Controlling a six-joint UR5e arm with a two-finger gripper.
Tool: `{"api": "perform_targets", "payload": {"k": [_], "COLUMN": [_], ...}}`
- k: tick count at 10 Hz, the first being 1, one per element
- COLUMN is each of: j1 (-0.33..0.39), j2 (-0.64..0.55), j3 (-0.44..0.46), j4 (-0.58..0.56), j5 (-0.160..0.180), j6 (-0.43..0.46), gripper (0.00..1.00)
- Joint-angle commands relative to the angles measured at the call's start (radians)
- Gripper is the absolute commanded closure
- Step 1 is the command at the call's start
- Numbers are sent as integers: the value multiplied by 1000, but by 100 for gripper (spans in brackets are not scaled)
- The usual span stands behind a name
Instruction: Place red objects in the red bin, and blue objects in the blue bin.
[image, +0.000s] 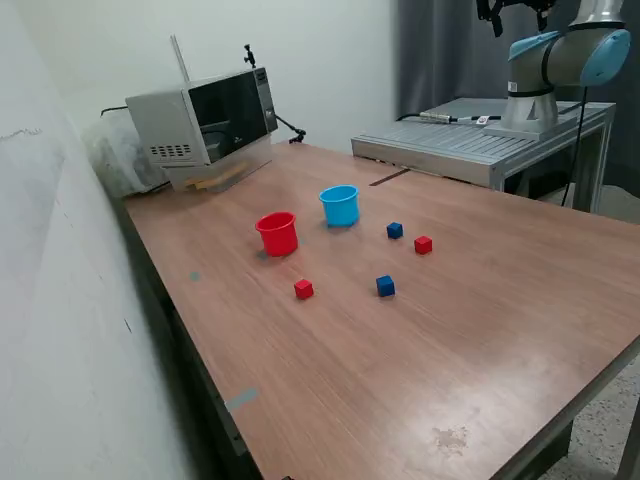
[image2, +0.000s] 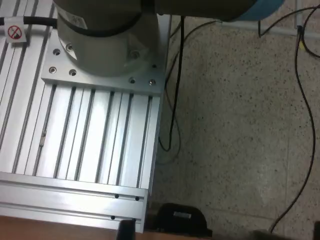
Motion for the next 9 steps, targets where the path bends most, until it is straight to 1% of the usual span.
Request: {"api": "perform_targets", "payload": {"k": [1,3,6,7,8,9], "j1": [7,35,36,36,44,65], "j2": [13,51,120,157,204,252], "j3": [-26,-107,-187,-231,-267,-291], "j4": [-14,-64,-295,-343,-389,-441], "j5": [7,10,10,21,42,45], "j6": [3,11,11,26,75,102], "gripper": [0,0,0,0,0,0]}}
